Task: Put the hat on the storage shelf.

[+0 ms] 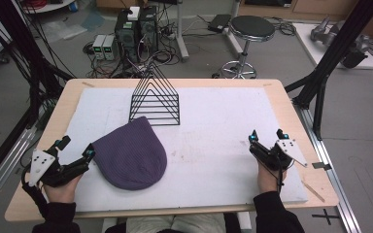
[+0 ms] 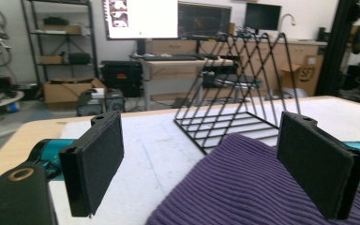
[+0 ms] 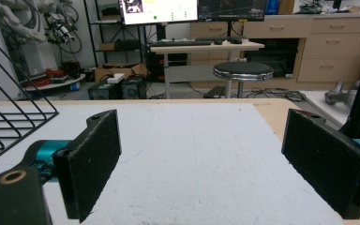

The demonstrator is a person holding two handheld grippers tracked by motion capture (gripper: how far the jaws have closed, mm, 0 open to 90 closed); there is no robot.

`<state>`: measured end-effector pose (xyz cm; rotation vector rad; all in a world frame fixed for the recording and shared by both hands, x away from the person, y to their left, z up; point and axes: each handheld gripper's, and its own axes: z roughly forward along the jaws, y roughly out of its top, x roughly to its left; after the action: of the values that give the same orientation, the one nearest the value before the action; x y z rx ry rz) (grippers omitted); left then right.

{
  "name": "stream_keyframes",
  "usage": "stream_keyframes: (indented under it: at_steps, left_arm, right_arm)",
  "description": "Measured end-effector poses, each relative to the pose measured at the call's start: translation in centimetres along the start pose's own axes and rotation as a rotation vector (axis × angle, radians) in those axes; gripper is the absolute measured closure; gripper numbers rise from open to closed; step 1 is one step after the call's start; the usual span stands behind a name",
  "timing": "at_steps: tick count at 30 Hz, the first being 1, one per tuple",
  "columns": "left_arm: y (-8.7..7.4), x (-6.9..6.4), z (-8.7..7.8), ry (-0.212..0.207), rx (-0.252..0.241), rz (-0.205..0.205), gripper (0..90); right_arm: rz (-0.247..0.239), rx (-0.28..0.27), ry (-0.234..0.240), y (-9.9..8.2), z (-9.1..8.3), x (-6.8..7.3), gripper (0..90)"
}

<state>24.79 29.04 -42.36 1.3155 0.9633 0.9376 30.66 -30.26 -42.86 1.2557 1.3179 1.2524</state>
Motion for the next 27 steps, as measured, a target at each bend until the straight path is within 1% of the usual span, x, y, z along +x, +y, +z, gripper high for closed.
stream_keyframes:
  at_steps: [1,2,3,7,12,15,18,20,24,27]
  left_arm:
    - [0.1,-0.1,0.1,-0.013,0.001,-0.003,16.0]
    - [0.2,-0.3,0.2,-0.036,0.009,-0.002,15.8]
    - [0.2,-0.3,0.2,-0.036,0.009,-0.002,15.7]
    - [0.5,-0.7,0.4,-0.075,0.027,0.006,15.5]
    - [0.9,-1.1,0.6,-0.137,0.048,0.011,15.1]
    - [1.1,-1.4,0.8,-0.171,0.07,0.029,14.8]
    - [1.3,-1.9,1.1,-0.214,0.105,0.056,14.2]
    - [1.2,-2.2,1.2,-0.241,0.125,0.068,14.2]
    - [1.0,-3.0,1.7,-0.309,0.181,0.099,14.1]
    - [0.8,-3.5,1.9,-0.345,0.208,0.119,14.1]
  right_arm:
    - [0.002,0.0,0.001,0.0,0.0,0.0,11.2]
    - [0.0,0.0,0.002,0.0,0.0,0.0,11.2]
    - [0.005,0.004,0.003,0.0,0.0,0.1,11.2]
    - [0.003,0.008,0.003,0.0,0.0,0.1,11.2]
    - [-0.004,0.006,0.007,0.0,0.0,0.1,11.2]
    - [-0.002,0.012,0.01,0.0,0.0,0.2,11.2]
    - [-0.007,0.011,0.013,0.0,0.0,0.2,11.2]
    - [-0.009,0.009,0.013,0.0,0.0,0.2,11.2]
    - [-0.013,0.009,0.012,-0.1,0.1,0.2,11.2]
    - [-0.013,0.009,0.013,0.0,0.1,0.2,11.2]
